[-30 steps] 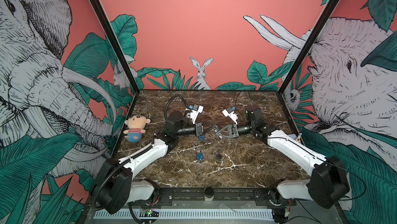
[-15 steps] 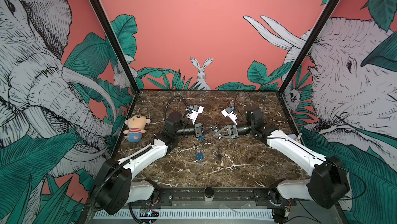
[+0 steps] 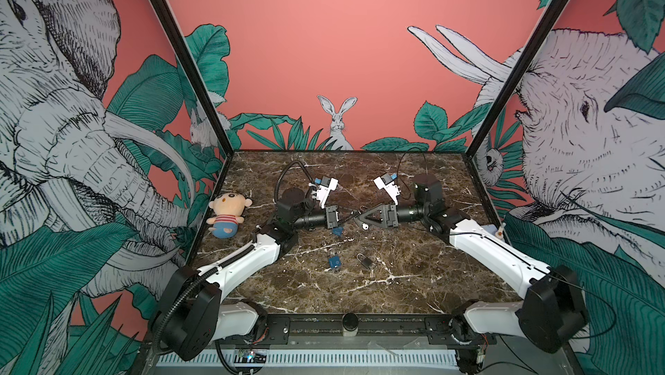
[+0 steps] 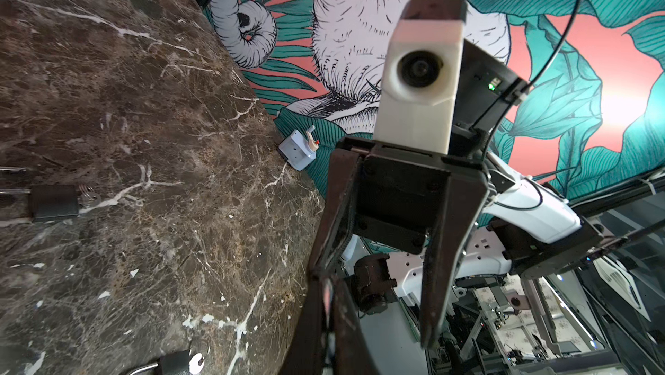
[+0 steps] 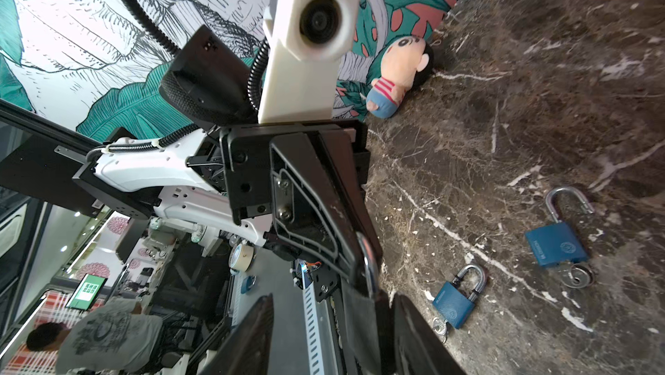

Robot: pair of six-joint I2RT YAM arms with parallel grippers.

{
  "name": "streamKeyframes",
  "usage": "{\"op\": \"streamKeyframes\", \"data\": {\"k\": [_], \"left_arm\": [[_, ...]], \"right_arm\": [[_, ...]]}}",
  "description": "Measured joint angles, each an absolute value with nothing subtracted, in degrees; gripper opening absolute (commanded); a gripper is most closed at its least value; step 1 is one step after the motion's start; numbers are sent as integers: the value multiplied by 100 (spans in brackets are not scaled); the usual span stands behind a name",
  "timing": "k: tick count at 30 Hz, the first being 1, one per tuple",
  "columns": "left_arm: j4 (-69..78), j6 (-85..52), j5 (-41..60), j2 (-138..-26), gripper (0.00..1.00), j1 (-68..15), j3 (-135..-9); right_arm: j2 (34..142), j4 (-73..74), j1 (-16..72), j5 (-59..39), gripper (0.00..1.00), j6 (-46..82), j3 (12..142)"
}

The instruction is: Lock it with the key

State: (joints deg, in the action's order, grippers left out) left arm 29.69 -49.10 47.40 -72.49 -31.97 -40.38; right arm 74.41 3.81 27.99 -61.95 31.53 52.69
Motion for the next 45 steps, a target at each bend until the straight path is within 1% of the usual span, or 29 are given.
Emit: {"op": "streamKeyframes", "data": {"k": [10,14,27,36,45], "left_arm": [[2821,-5135,4574,-7240,0,-3129,-4372],[2877,-5253,4578,-7240,0,-3129,-4425],[3006,-5424,4593,-7312,0,-3100,-4497],[3395,-5804,4797,-7312,0,-2899,-4386],[3747,-6042,4615,-7312,0,-2388,-4355]], "right_arm": [[7341,893,2716,-6193,53,3476,4954],[7356,1033,2716,-6224,50,3586,4954],[7467,1142,2703,-6326,0,3708,4954],[7470,1323,2709,-6316,0,3732,4954],[7465,1428,2644,-6366,0,3844,4661]]}}
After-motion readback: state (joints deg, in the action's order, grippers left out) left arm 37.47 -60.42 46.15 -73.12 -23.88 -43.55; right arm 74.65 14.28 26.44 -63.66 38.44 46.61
